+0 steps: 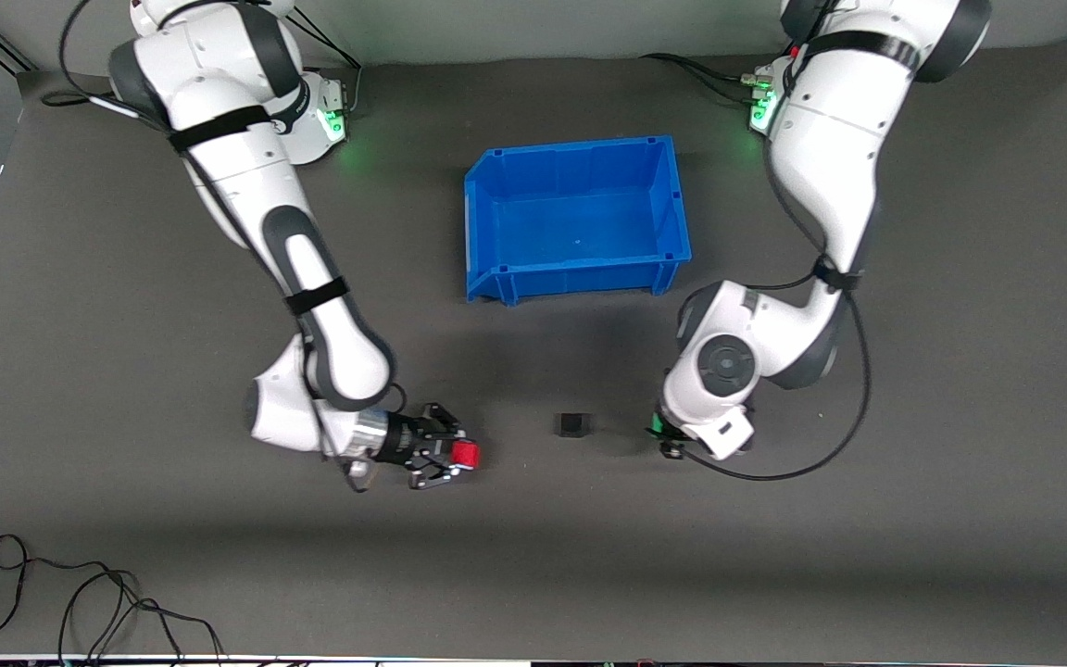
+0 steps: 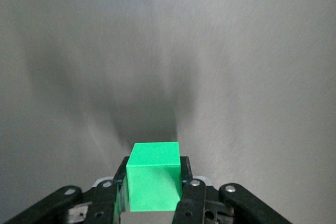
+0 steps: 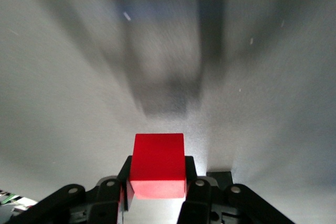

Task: Attach green and red cubes to black cube
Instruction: 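Carry the red cube and the green cube toward the black cube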

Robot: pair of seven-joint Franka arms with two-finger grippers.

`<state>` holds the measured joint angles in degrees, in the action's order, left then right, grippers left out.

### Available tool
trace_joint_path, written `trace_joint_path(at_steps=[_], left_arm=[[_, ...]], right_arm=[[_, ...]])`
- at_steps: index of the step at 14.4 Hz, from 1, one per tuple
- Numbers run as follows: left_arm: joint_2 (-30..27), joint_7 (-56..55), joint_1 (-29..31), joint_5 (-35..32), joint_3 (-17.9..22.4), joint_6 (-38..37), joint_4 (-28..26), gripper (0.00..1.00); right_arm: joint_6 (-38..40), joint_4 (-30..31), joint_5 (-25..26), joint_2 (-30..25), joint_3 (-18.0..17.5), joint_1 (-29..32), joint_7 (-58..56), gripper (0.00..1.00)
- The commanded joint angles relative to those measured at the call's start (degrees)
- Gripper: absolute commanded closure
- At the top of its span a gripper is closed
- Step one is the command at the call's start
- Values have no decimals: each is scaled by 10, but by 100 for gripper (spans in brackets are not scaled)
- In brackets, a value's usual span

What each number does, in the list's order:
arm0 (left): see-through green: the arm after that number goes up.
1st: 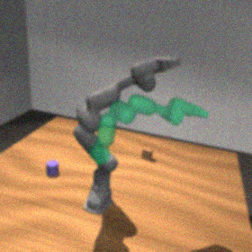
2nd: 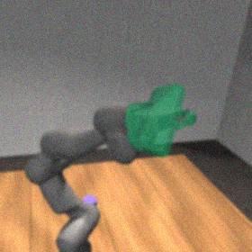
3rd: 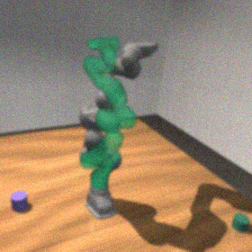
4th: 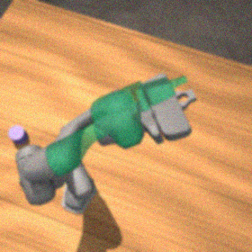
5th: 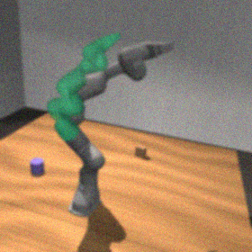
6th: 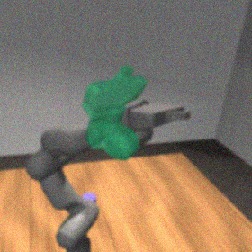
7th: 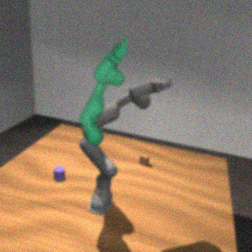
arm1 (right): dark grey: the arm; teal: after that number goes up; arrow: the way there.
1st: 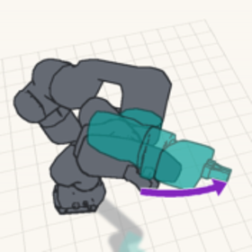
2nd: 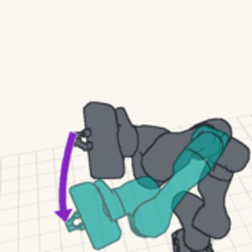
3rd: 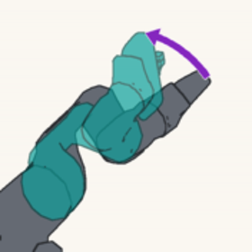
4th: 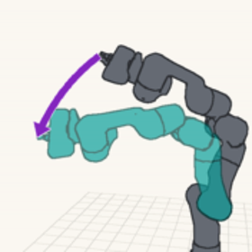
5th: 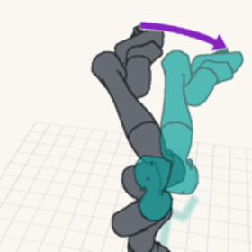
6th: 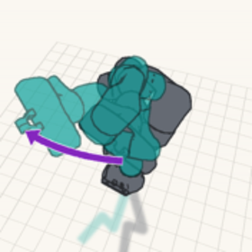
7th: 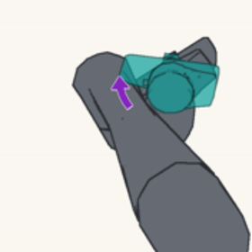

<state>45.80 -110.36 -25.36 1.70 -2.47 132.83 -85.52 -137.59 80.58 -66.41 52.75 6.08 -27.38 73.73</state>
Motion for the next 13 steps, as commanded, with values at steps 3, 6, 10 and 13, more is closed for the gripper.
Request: trace_joint_path(at_steps=[3,6,10,13], left_arm=[[39,-43,-8,39,10,-5,62,100],[39,-49,-11,43,-2,-6,87,100],[50,-55,-13,41,-14,-6,93,100],[68,-57,-23,42,-15,-5,118,100]], right_arm=[[-13,-33,-11,26,7,-28,35,65],[-23,-33,-12,27,7,-48,44,65],[-51,-33,-11,31,7,-82,69,65],[-58,-32,-10,31,7,-97,79,65]])
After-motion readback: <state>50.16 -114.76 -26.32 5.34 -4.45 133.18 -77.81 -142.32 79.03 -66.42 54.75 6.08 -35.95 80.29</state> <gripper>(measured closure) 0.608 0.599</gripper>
